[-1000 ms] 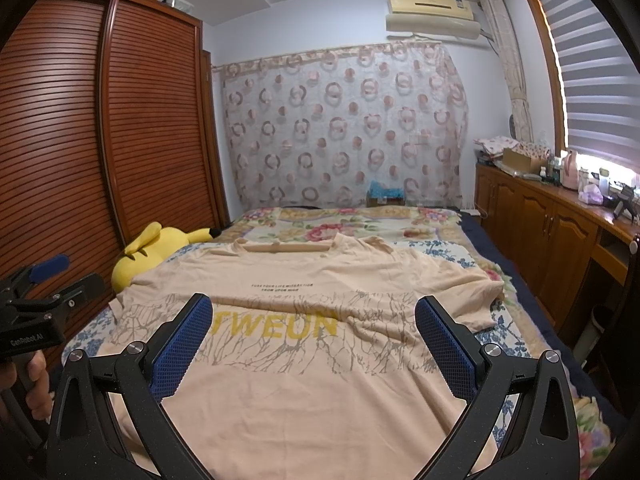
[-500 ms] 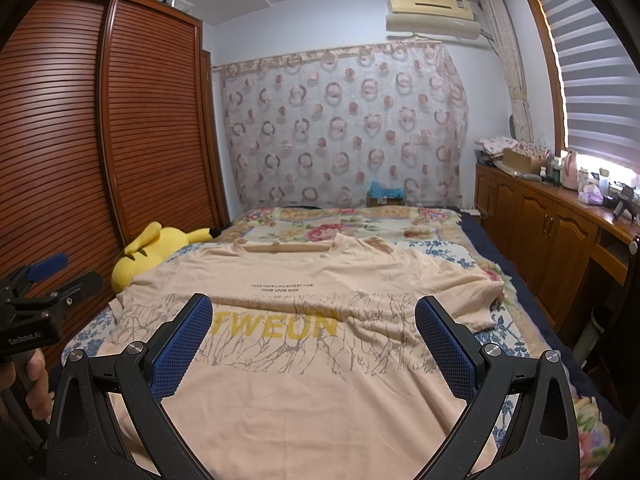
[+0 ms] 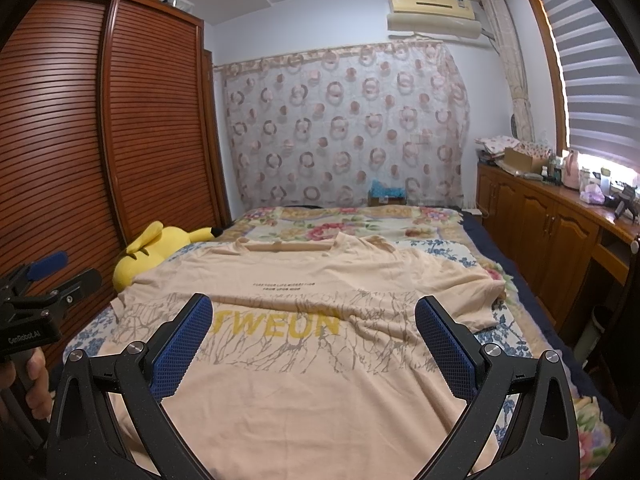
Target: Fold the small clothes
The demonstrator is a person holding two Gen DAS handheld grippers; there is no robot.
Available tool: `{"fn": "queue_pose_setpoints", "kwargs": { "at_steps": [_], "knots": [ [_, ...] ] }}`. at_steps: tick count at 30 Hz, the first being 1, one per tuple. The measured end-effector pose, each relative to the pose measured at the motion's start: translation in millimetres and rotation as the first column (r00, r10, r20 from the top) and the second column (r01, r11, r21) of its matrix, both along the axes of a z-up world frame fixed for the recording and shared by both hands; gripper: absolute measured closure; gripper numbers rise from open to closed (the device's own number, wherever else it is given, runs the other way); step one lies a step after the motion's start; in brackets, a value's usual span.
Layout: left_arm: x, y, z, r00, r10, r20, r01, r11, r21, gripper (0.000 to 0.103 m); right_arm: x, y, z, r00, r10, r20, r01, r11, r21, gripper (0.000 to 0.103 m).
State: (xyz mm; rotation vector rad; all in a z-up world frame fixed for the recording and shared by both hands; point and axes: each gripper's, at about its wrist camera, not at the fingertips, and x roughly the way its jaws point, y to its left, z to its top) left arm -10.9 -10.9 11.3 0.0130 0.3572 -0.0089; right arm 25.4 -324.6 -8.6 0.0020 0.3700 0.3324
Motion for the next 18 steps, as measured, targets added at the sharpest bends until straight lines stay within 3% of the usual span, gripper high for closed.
{"fn": "queue_pose_setpoints", "kwargs": {
  "at_steps": [18],
  "knots": [
    [8.6,9.9,-11.0,0.999,-0.005,-0.035,0.004,1.0,-0.023,0.0,3.4,-1.5,-5.5,1.0,0.008,-0.023,-0.008,1.0,0.007,0.0]
  ]
}}
